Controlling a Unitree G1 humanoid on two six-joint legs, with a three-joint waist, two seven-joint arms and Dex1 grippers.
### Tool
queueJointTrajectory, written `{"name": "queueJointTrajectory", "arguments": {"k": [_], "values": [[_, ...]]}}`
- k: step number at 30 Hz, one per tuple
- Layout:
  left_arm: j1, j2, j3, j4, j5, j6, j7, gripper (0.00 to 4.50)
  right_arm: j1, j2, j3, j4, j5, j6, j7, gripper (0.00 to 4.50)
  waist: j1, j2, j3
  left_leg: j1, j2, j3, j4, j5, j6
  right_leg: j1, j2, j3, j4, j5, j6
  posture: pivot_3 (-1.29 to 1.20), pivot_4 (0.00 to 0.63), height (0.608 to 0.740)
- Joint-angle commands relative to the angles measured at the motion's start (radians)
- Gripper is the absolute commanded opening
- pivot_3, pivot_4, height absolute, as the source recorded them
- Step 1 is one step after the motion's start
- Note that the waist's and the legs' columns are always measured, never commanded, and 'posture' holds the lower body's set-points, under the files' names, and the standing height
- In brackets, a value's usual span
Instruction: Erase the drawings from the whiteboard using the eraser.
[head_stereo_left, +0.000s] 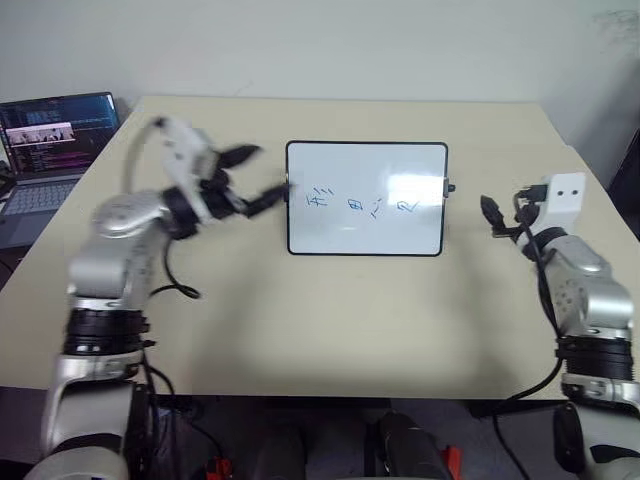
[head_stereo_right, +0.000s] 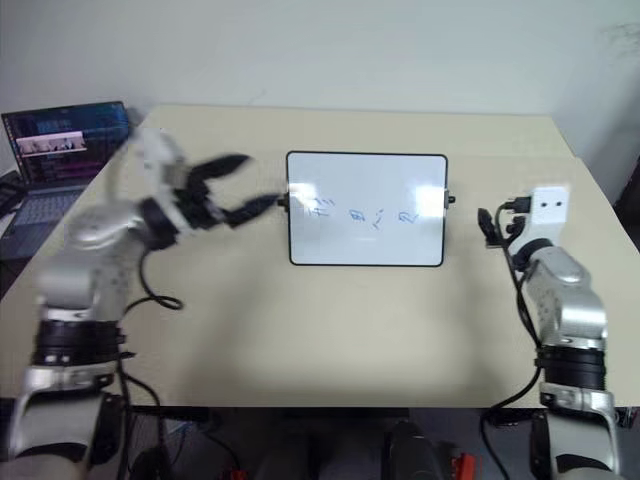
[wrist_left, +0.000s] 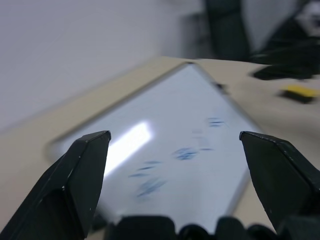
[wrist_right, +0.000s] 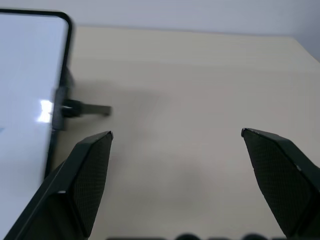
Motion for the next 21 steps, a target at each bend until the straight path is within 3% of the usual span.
{"name": "queueJointTrajectory", "arguments": {"k": [1, 3, 10, 21], "values": [[-0.043, -0.091, -0.094, -0.003, 0.044, -0.012, -0.024, 4.5, -0.03, -0.066, -0.085, -0.026, 0.009, 0.186, -0.055, 4.46, 0.002, 0.0, 0.0, 0.0, 0.0, 0.0, 0.0, 0.0, 0.0, -0.001, 0.0, 0.0, 0.0, 0.0, 0.0, 0.0, 0.15, 0.74], [-0.053, -0.168, -0.166, 0.073, 0.106, -0.063, -0.038, 4.5, -0.051, -0.095, -0.147, -0.012, 0.03, 0.33, -0.095, 4.46, 0.0, 0.0, 0.0, 0.0, 0.0, 0.0, -0.001, 0.0, 0.0, -0.002, 0.0, 0.001, 0.0, 0.0, -0.001, 0.0, 0.15, 0.74], [-0.074, -0.368, -0.267, 0.243, 0.195, -0.158, -0.078, 4.5, -0.041, -0.155, -0.193, 0.011, 0.006, 0.522, -0.122, 4.46, -0.003, 0.0, 0.0, 0.0, 0.0, 0.002, 0.0, 0.0, 0.0, -0.002, 0.0, 0.003, 0.0, 0.0, -0.001, 0.0, 0.15, 0.74], [-0.038, -0.426, -0.291, 0.233, 0.242, -0.168, -0.098, 4.5, -0.076, -0.155, -0.133, 0.156, -0.024, 0.523, -0.083, 4.46, -0.008, 0.0, 0.0, 0.0, 0.0, 0.002, 0.0, 0.0, 0.0, -0.002, 0.0, 0.003, 0.001, 0.0, -0.001, 0.0, 0.15, 0.74]]}}
